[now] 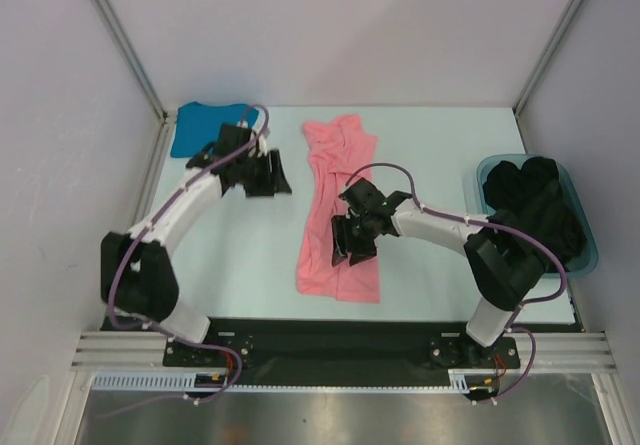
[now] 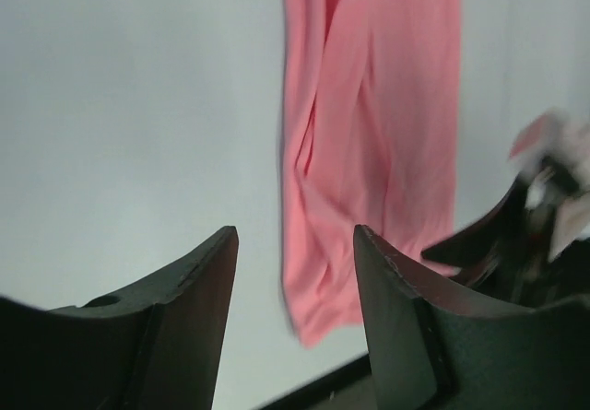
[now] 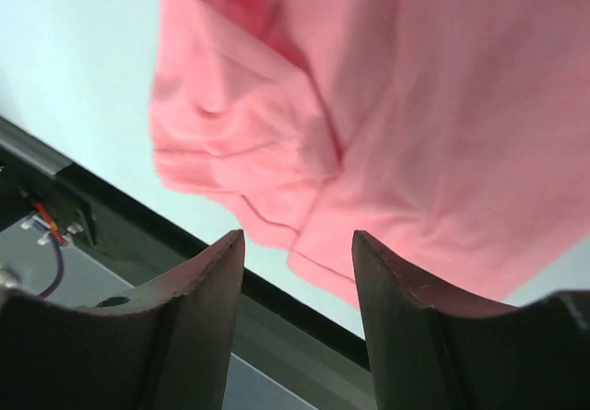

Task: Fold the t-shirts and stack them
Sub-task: Fold the tshirt

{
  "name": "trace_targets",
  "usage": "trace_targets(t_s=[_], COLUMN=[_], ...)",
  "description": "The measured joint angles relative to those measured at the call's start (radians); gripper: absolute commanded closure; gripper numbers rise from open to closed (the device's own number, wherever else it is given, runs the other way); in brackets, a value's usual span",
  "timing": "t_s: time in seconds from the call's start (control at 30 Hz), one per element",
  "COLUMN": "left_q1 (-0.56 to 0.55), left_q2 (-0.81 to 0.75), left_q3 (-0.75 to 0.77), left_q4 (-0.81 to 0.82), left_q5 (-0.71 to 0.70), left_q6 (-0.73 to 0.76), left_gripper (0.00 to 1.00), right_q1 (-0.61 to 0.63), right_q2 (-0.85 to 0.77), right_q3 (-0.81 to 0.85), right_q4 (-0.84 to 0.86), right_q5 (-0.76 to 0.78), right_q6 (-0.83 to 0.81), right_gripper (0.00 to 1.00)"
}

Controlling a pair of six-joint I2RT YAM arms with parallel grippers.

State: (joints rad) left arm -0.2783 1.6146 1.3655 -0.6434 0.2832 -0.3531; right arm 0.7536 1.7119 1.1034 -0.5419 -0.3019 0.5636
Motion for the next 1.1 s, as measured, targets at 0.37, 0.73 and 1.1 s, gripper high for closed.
trace_targets(t_s=[0.37, 0.73, 1.1], left_q1=[-0.018, -0.018, -0.018], left_q2=[-0.368, -0.478, -0.424], left_q3=[-0.628, -0.689, -0.705], left_q4=[0.002, 0.048, 0.068], left_q5=[0.089, 0.15, 0.192], left_q6=[-0.126, -0.168, -0.172], left_gripper=[0.41, 0.41, 0.41], right_q1=[-0.002, -0.003, 0.011], right_q2=[0.156, 0.196, 0.198], right_q3=[0.169, 0.169, 0.134], right_q4=[0.012, -0.026, -0.014], right_q5=[-0.073, -0.034, -0.031], right_q6=[-0.095, -0.143, -0.146], right_gripper=[0.55, 0.58, 0.66])
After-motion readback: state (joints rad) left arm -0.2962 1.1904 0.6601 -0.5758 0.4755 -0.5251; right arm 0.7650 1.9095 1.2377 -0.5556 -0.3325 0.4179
